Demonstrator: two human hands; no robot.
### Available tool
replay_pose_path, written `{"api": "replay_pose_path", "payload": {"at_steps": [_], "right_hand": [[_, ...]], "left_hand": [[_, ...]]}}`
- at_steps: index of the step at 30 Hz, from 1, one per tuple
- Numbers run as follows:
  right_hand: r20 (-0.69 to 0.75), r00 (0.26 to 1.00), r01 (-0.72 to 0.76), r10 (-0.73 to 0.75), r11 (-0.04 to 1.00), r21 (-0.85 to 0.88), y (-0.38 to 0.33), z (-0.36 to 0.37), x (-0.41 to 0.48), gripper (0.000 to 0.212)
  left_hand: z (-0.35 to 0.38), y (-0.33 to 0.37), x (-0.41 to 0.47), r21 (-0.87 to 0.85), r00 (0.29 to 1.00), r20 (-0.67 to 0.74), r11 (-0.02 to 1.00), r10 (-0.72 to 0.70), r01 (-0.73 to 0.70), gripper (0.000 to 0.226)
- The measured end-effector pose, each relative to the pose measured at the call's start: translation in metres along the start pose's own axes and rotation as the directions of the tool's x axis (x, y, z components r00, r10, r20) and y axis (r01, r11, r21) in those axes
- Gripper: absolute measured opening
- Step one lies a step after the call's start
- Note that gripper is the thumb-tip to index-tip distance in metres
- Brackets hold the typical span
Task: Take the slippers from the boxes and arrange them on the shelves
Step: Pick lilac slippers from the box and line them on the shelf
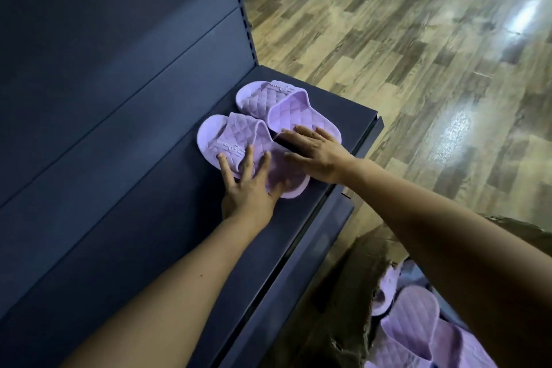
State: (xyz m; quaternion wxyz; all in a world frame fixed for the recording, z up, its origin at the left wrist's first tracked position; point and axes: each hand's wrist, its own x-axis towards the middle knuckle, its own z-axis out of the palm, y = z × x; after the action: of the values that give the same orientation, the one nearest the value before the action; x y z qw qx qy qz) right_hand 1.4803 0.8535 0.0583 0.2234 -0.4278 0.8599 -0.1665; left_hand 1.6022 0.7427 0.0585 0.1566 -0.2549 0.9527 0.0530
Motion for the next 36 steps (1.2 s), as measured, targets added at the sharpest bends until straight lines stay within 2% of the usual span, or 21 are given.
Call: {"api": "replay_pose_path", "payload": {"at_steps": [6,8,11,14,17,19,21,23,25,27,29,31,33,36], "right_hand": [[0.092,0.995,0.026,-0.028,1.000,0.017,0.011,-0.022,0.040,0.056],[0.089,0.996,0.016,-0.023,0.997,0.077,0.016,-0.027,0.048,0.057],[0.066,0.997,0.044,-0.048,0.997,0.065,0.024,-0.032,0.058,0.057],[-0.034,0.996,0.079,-0.077,0.996,0.049,0.027,-0.029,0.054,0.055],[-0.198,0.975,0.127,-0.101,0.984,0.126,0.033,-0.013,0.028,0.051],[-0.303,0.951,0.116,-0.055,0.976,0.187,0.042,-0.001,0.005,0.049],[-0.342,0.939,0.052,0.044,0.963,0.266,0.053,0.008,-0.022,0.046],[-0.327,0.938,-0.004,0.113,0.949,0.314,0.067,0.021,-0.056,0.045],[-0.287,0.950,-0.044,0.126,0.960,0.277,0.083,0.038,-0.098,0.047],[-0.229,0.964,-0.084,0.137,0.970,0.229,0.099,0.058,-0.139,0.051],[-0.154,0.970,-0.143,0.188,0.955,0.261,0.115,0.081,-0.174,0.050],[-0.049,0.958,-0.257,0.283,0.919,0.298,0.126,0.103,-0.204,0.043],[0.121,0.919,-0.394,0.375,0.875,0.280,0.136,0.122,-0.228,0.040],[0.418,0.781,-0.555,0.464,0.823,0.122,0.147,0.151,-0.255,0.038]], "left_hand": [[-0.022,0.008,0.044,-0.052,0.996,0.063,0.997,-0.060,0.063,0.067],[-0.025,0.010,0.051,-0.105,0.995,0.068,0.991,-0.078,0.085,0.067],[-0.026,0.014,0.057,-0.211,0.994,0.043,0.972,-0.098,0.105,0.066],[-0.026,0.024,0.056,-0.253,0.991,-0.053,0.961,-0.124,0.107,0.062],[-0.018,0.037,0.039,-0.284,0.954,-0.208,0.946,-0.217,0.153,0.058],[-0.010,0.048,0.023,-0.367,0.907,-0.289,0.911,-0.306,0.190,0.057],[0.002,0.061,0.000,-0.406,0.891,-0.315,0.895,-0.326,0.184,0.054],[0.023,0.072,-0.029,-0.337,0.905,-0.383,0.940,-0.183,0.047,0.048],[0.050,0.085,-0.061,-0.194,0.887,-0.457,0.964,0.073,-0.180,0.038],[0.076,0.103,-0.087,-0.112,0.854,-0.432,0.923,0.290,-0.369,0.036],[0.100,0.124,-0.106,-0.144,0.826,-0.371,0.853,0.424,-0.502,0.033],[0.127,0.141,-0.120,-0.223,0.830,-0.277,0.808,0.484,-0.545,0.031],[0.153,0.153,-0.132,-0.318,0.862,-0.102,0.804,0.497,-0.502,0.034],[0.184,0.160,-0.147,-0.447,0.863,0.185,0.823,0.469,-0.351,0.038]]}}
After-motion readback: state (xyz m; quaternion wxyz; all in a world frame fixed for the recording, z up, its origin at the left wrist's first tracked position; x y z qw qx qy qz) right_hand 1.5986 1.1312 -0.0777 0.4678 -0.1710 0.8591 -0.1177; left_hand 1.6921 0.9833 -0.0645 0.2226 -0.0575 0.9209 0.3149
